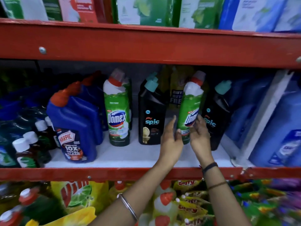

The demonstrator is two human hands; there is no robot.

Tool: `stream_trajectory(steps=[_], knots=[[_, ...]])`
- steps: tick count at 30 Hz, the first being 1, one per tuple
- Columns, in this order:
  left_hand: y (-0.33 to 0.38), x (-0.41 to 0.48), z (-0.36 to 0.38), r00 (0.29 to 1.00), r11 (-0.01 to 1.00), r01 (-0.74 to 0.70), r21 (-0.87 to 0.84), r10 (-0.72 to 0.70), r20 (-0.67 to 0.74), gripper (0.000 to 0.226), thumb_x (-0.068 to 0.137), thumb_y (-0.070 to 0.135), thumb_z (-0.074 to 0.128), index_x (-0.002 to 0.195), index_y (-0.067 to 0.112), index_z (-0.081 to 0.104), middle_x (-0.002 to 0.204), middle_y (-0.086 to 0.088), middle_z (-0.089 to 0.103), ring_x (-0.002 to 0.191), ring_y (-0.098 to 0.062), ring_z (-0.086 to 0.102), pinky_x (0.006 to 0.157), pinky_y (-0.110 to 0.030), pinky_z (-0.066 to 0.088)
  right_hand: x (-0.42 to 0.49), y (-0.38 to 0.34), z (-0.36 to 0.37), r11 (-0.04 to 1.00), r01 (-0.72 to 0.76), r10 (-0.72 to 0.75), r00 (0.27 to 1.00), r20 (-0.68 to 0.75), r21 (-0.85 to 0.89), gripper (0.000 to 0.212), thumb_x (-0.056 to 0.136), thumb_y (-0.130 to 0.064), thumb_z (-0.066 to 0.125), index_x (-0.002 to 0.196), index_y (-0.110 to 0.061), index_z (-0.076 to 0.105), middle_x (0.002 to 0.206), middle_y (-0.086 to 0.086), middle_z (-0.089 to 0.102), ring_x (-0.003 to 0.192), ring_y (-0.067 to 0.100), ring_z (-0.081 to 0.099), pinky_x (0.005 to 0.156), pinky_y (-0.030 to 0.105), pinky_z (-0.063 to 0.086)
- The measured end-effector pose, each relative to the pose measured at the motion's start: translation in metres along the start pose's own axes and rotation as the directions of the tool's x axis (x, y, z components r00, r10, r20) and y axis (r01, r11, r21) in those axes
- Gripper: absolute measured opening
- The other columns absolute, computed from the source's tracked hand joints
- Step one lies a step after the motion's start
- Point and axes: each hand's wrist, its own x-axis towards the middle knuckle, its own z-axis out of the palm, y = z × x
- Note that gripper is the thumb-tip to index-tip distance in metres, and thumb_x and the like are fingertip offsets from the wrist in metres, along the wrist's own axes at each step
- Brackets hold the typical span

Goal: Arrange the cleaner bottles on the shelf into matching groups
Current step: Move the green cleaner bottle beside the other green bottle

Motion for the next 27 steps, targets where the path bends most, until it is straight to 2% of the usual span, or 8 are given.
stream_trajectory(steps=[2, 6, 9, 15, 18, 20, 23, 27], knots=[[0.001, 0.002, 0.004, 1.0, 1.0, -0.007, 0.017, 0.007, -0.001, 0.052, 0.096, 0.005, 0.043, 0.144, 0.022, 0.032, 0.138, 0.008, 0.045, 0.124, -0.004, 0.043, 0.09, 0.001, 0.036, -0.002, -0.001, -0.003, 0.999, 0.029, -0.03, 0.999, -0.025, -0.023, 0.056, 0.081, -0.008, 0.04, 0.137, -0.009, 0.04, 0.135, 0.012, 0.055, 0.122, 0.026, 0.054, 0.106, 0.048, 0.043], [0.0, 0.008, 0.01, 1.0, 1.0, -0.016, 0.016, 0.017, -0.025, 0.052, 0.095, 0.004, 0.044, 0.142, 0.024, 0.036, 0.142, -0.001, 0.05, 0.126, -0.01, 0.049, 0.103, -0.02, 0.043, -0.013, -0.003, -0.01, 0.966, 0.15, -0.166, 0.984, -0.061, -0.211, 0.053, 0.085, 0.001, 0.049, 0.136, -0.009, 0.042, 0.132, 0.013, 0.059, 0.116, 0.025, 0.06, 0.098, 0.039, 0.05], [-0.001, 0.011, 0.012, 0.997, 1.0, -0.018, 0.02, 0.019, -0.07, 0.048, 0.093, 0.011, 0.048, 0.138, 0.027, 0.041, 0.136, -0.003, 0.056, 0.122, -0.014, 0.055, 0.102, -0.039, 0.049, -0.013, 0.003, -0.012, 0.942, 0.195, -0.233, 0.966, -0.111, -0.274, 0.053, 0.085, -0.005, 0.054, 0.137, -0.01, 0.041, 0.132, 0.017, 0.056, 0.112, 0.033, 0.061, 0.093, 0.049, 0.052], [0.0, 0.015, 0.011, 0.996, 0.996, 0.008, 0.086, 0.0, -0.091, 0.056, 0.087, 0.001, 0.055, 0.135, 0.027, 0.046, 0.125, -0.003, 0.065, 0.113, -0.014, 0.061, 0.094, -0.038, 0.054, -0.013, 0.003, -0.012, 0.968, 0.175, -0.203, 0.967, -0.152, -0.18, 0.049, 0.082, 0.003, 0.06, 0.129, -0.008, 0.048, 0.123, 0.018, 0.055, 0.108, 0.032, 0.059, 0.092, 0.045, 0.053], [0.004, 0.013, 0.009, 0.994, 0.996, 0.004, 0.084, 0.006, -0.112, 0.056, 0.085, -0.002, 0.057, 0.134, 0.025, 0.049, 0.121, -0.003, 0.068, 0.107, -0.014, 0.064, 0.091, -0.038, 0.056, -0.016, -0.002, -0.014, 0.984, 0.157, -0.168, 0.975, -0.142, -0.089, 0.049, 0.082, 0.006, 0.062, 0.127, -0.008, 0.05, 0.123, 0.014, 0.058, 0.105, 0.023, 0.063, 0.083, 0.011, 0.05], [0.006, 0.008, 0.005, 0.992, 0.996, -0.009, 0.087, 0.02, -0.125, 0.056, 0.084, -0.001, 0.059, 0.133, 0.025, 0.051, 0.12, -0.001, 0.069, 0.106, -0.011, 0.065, 0.092, -0.036, 0.056, -0.022, -0.011, -0.017, 0.992, 0.128, -0.127, 0.984, -0.128, -0.002, 0.048, 0.082, 0.007, 0.062, 0.126, -0.008, 0.051, 0.116, -0.002, 0.062, 0.097, 0.005, 0.064, 0.075, 0.0, 0.045], [0.01, -0.006, -0.009, 0.989, 0.997, -0.038, 0.074, 0.048, -0.142, 0.051, 0.083, 0.0, 0.063, 0.128, 0.023, 0.055, 0.118, 0.004, 0.069, 0.108, -0.005, 0.063, 0.092, -0.036, 0.055, -0.035, -0.021, -0.017, 0.989, 0.142, -0.136, 0.983, -0.121, 0.038, 0.048, 0.083, 0.004, 0.061, 0.127, -0.013, 0.051, 0.108, -0.025, 0.056, 0.093, -0.019, 0.057, 0.074, 0.0, 0.044], [0.016, -0.021, -0.036, 0.987, 0.999, -0.046, 0.028, 0.05, -0.154, 0.043, 0.086, 0.001, 0.062, 0.123, 0.022, 0.056, 0.116, 0.007, 0.068, 0.111, -0.004, 0.062, 0.094, -0.035, 0.055, -0.061, -0.034, -0.005, 0.986, 0.144, -0.136, 0.985, -0.107, 0.078, 0.05, 0.084, -0.003, 0.064, 0.129, -0.017, 0.05, 0.114, -0.022, 0.058, 0.104, -0.011, 0.058, 0.077, 0.005, 0.048]])
